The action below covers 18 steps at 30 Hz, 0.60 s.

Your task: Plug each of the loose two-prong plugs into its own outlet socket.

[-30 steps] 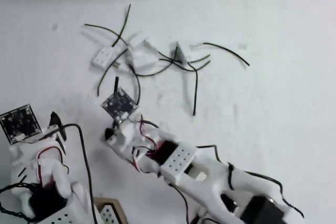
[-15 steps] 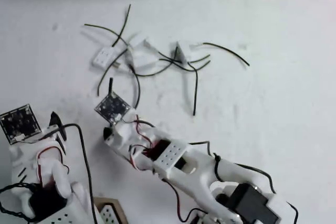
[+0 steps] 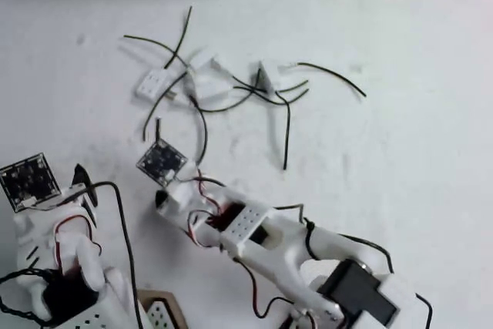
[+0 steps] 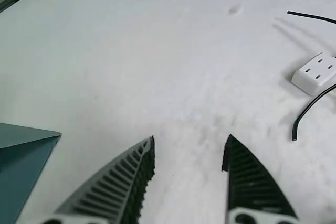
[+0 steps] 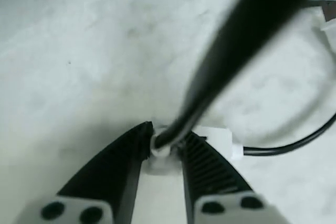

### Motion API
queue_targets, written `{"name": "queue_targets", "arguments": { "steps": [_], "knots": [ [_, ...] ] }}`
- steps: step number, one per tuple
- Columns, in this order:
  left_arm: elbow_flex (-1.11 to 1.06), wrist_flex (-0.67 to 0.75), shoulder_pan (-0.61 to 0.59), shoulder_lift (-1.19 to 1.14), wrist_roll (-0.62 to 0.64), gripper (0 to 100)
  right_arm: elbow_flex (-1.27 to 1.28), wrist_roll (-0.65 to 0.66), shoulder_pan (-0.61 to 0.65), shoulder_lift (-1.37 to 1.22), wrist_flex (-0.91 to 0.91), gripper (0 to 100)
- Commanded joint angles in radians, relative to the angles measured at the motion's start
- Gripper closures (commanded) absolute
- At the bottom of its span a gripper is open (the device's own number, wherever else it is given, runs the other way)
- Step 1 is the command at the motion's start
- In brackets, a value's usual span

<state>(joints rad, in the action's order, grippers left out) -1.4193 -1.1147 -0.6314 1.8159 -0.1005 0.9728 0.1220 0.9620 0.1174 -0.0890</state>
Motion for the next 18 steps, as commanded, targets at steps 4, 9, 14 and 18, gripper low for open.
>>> {"name": "queue_targets", "arguments": {
  "steps": [4,9,14,18],
  "knots": [
    [-0.003,-0.005,-0.005,0.007,0.008,78,-0.012,0.074,-0.021,-0.001,-0.033,98.1],
    [-0.005,-0.005,-0.005,0.007,0.008,78,-0.028,0.083,-0.05,-0.004,-0.091,98.1],
    [-0.005,-0.005,-0.005,0.007,0.008,78,-0.025,0.083,-0.053,-0.005,-0.102,98.1],
    [-0.006,-0.005,-0.005,0.007,0.009,78,-0.023,0.083,-0.056,-0.01,-0.102,98.1]
  ]
}}
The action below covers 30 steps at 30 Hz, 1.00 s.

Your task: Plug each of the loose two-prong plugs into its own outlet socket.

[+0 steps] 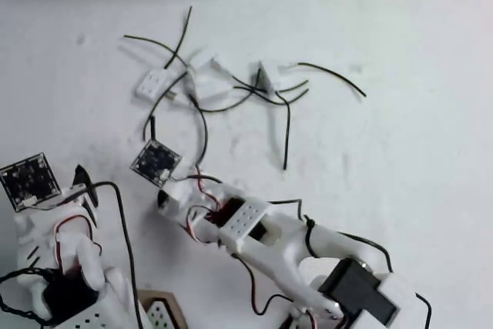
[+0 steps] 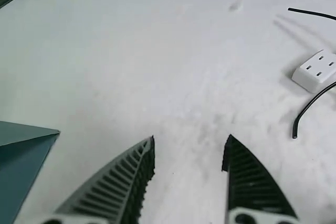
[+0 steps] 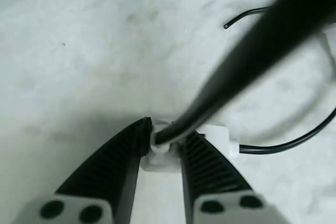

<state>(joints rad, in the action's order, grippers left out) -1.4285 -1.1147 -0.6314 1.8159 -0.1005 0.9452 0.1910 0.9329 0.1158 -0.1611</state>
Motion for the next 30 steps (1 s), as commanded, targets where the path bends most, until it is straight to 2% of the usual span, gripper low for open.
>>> {"name": "queue_targets", "arguments": {
  "steps": [1,19,26,30],
  "knots": [
    [0.003,-0.005,-0.005,0.007,0.009,78,0.005,0.014,-0.027,-0.018,-0.03,98.1],
    [0.003,-0.005,-0.005,0.007,0.011,78,0.005,0.014,-0.031,0.01,-0.033,98.1],
    [0.003,-0.005,-0.005,0.007,0.011,78,-0.002,0.014,-0.116,0.203,-0.206,98.1],
    [0.002,-0.005,-0.005,0.007,0.008,78,-0.002,0.014,-0.188,0.292,-0.223,98.0]
  ]
}}
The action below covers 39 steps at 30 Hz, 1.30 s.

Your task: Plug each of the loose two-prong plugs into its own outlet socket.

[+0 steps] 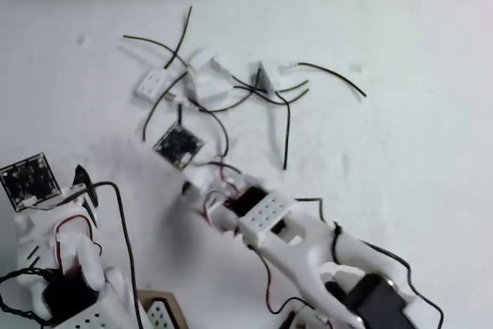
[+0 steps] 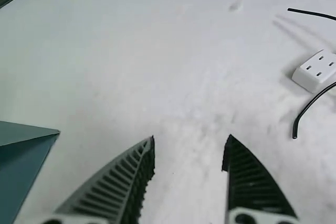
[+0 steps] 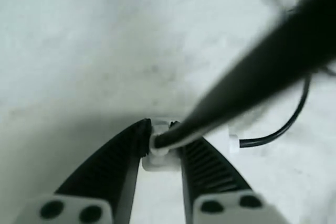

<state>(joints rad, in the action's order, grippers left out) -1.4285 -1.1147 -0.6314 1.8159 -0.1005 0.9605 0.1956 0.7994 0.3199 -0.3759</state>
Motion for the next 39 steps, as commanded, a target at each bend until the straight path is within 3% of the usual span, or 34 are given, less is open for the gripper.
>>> {"name": "queue_targets", "arguments": {
  "steps": [1,8,17,24,33,39],
  "knots": [
    [0.002,-0.005,-0.005,0.007,0.008,78,-0.017,0.009,-0.076,0.107,-0.007,98.0],
    [0.002,-0.005,-0.005,0.007,0.008,78,-0.017,0.002,-0.219,0.177,0.07,97.8],
    [-0.012,0.002,-0.005,0.007,0.006,78,-0.055,0.002,-0.332,0.013,0.243,97.0],
    [-0.014,0.0,-0.005,0.007,0.006,78,-0.124,0.0,-0.329,-0.025,0.054,79.6],
    [-0.014,-0.005,0.004,0.007,0.006,78,-0.121,0.0,-0.246,0.242,-0.271,79.4],
    [-0.006,0.005,0.048,0.007,0.006,78,-0.121,0.0,-0.234,0.321,-0.377,79.4]
  ]
}}
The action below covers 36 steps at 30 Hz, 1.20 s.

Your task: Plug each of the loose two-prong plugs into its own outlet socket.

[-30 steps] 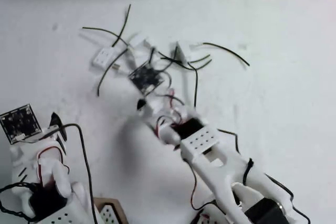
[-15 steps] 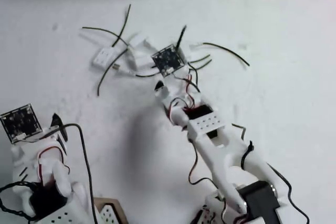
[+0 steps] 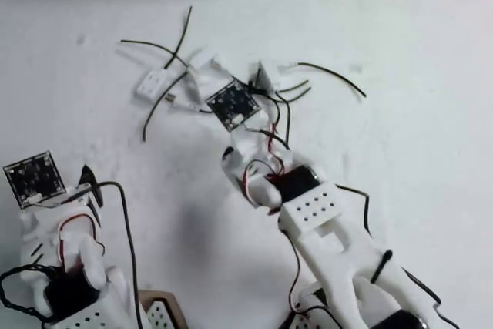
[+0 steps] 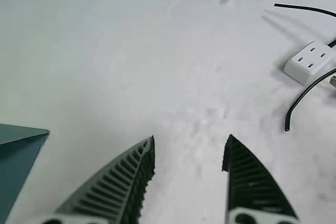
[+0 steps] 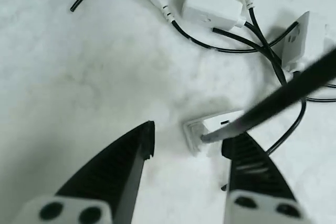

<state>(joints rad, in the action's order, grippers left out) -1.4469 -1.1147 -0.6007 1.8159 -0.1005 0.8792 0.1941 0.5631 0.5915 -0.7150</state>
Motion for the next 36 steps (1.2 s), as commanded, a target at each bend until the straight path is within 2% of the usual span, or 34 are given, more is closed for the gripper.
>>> {"name": "queue_targets", "arguments": {
  "steps": [1,6,11,14,22,28,36],
  "knots": [
    [0.017,0.018,0.019,0.007,0.003,78,-0.04,0.002,0.002,0.051,-0.062,79.3],
    [0.041,0.035,0.091,0.002,-0.106,78,-0.04,0.002,0.012,0.059,-0.113,79.2],
    [0.123,0.038,0.139,-0.019,-0.112,78,-0.04,0.002,0.012,0.059,-0.11,79.3],
    [0.229,0.041,0.174,-0.148,-0.114,74,-0.014,0.002,0.005,0.051,-0.114,79.3],
    [0.649,0.124,0.272,-0.885,-0.199,73,0.049,0.002,0.004,0.056,-0.108,79.1],
    [0.985,0.137,0.354,-1.394,-0.373,73,0.069,0.008,0.004,0.054,-0.108,79.1],
    [1.516,0.078,0.384,-2.037,-0.4,69,0.071,0.011,0.004,0.051,-0.108,79.0]
  ]
}}
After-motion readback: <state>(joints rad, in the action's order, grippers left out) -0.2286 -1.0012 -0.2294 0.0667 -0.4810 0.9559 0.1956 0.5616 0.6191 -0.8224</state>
